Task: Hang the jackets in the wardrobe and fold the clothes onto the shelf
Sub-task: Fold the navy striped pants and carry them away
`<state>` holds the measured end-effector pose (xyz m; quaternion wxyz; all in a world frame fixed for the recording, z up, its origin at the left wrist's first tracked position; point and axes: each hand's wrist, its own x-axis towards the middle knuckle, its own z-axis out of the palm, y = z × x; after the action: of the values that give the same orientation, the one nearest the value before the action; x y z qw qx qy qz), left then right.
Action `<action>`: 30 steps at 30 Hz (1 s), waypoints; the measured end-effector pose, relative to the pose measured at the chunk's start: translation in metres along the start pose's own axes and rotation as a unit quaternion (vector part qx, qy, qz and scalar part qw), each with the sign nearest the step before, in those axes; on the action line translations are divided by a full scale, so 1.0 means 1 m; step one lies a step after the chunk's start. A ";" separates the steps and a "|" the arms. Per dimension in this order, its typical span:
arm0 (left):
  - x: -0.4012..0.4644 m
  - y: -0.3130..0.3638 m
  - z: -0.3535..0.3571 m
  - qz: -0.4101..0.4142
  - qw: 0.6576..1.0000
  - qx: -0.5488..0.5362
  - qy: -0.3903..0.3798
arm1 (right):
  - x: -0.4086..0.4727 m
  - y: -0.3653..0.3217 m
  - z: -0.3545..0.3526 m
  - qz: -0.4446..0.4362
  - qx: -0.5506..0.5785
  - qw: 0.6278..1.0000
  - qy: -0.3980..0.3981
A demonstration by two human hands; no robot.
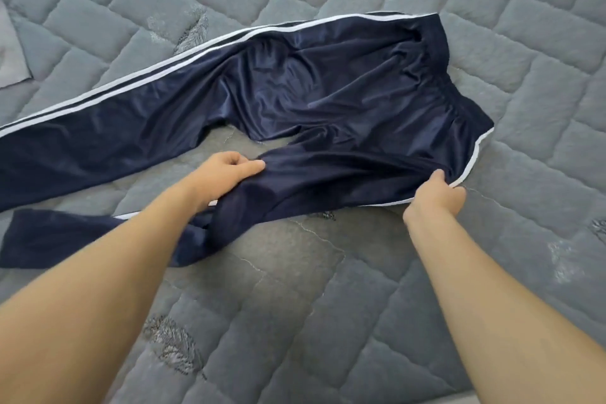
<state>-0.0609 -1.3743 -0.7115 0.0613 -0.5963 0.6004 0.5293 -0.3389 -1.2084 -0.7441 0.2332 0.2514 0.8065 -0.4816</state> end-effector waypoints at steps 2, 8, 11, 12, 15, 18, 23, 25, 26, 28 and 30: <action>-0.014 -0.019 -0.013 -0.042 0.986 0.084 -0.139 | -0.006 0.012 -0.009 0.065 0.090 0.990 -0.085; -0.047 -0.084 0.001 0.080 0.943 0.266 -0.183 | -0.089 0.073 0.006 0.200 0.118 0.923 -0.308; -0.061 -0.087 -0.013 -0.018 0.992 -0.004 -0.127 | -0.112 0.095 0.008 0.169 0.091 0.933 -0.304; -0.063 -0.087 -0.021 -0.041 0.990 -0.062 -0.118 | -0.114 0.098 0.006 0.140 0.081 0.948 -0.276; -0.070 -0.092 -0.045 -0.063 0.978 -0.079 -0.185 | -0.116 0.105 -0.013 0.095 0.087 0.967 -0.219; -0.082 -0.102 -0.058 -0.064 0.942 0.208 -0.256 | -0.132 0.125 -0.028 0.172 0.114 0.930 -0.304; -0.101 -0.132 -0.066 -0.104 0.824 0.474 -0.292 | -0.200 0.185 -0.019 0.255 -0.037 0.898 -0.357; -0.111 -0.148 -0.077 -0.113 0.782 0.556 -0.257 | -0.219 0.205 -0.011 0.254 -0.064 0.917 -0.301; -0.115 -0.158 -0.084 -0.098 0.770 0.590 -0.224 | -0.225 0.211 -0.007 0.246 -0.061 0.932 -0.259; -0.120 -0.178 -0.102 -0.018 0.791 0.587 -0.171 | -0.237 0.218 -0.001 0.226 -0.040 0.948 -0.218; -0.124 -0.190 -0.124 0.018 0.860 0.482 -0.165 | -0.253 0.226 0.005 0.214 -0.043 0.945 -0.244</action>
<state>0.1916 -1.3295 -0.6776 0.4298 -0.3850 0.7723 0.2656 -0.0023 -1.1658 -0.7387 0.5308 0.2826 0.6720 -0.4322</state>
